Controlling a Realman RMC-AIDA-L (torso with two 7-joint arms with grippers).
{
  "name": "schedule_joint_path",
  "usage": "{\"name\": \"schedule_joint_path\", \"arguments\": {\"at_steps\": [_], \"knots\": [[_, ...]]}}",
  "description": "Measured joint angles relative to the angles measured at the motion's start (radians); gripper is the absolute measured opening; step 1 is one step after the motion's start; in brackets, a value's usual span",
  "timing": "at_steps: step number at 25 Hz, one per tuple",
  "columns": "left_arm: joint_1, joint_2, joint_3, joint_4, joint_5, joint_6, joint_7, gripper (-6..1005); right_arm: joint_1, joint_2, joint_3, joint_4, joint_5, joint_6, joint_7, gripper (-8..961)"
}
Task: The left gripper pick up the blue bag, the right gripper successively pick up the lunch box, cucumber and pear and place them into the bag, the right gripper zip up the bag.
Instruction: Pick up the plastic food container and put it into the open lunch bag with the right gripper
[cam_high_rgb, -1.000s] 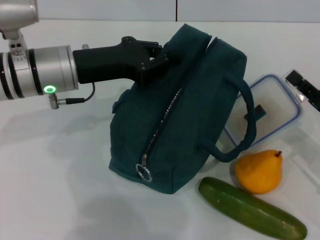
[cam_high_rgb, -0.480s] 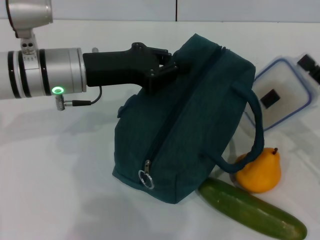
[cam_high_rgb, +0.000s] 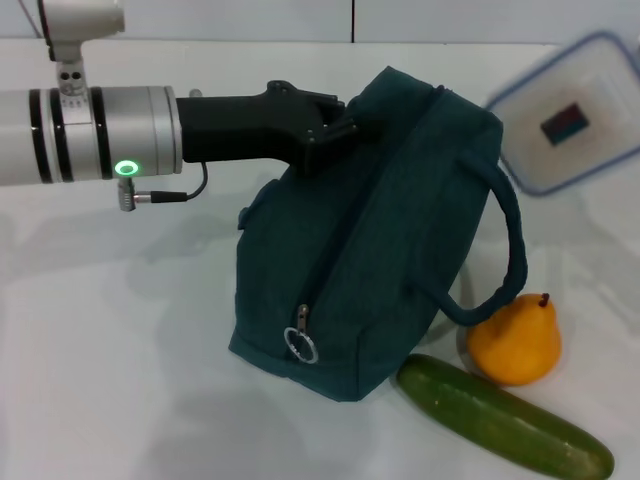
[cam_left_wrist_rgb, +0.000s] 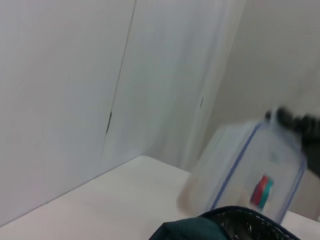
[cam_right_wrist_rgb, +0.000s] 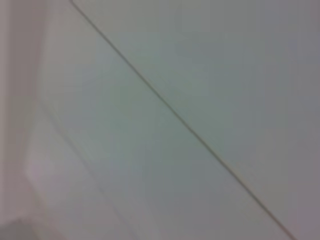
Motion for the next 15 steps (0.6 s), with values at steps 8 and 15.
{"name": "schedule_joint_path", "arguments": {"at_steps": [8, 15], "knots": [[-0.002, -0.002, 0.009, 0.0, 0.002, 0.0, -0.011, 114, 0.064, 0.002, -0.001, -0.17, 0.017, -0.02, 0.131, 123], [-0.002, -0.002, 0.038, 0.0, -0.004, 0.0, -0.011, 114, 0.167, 0.002, -0.018, -0.165, 0.01, 0.011, 0.164, 131]]}}
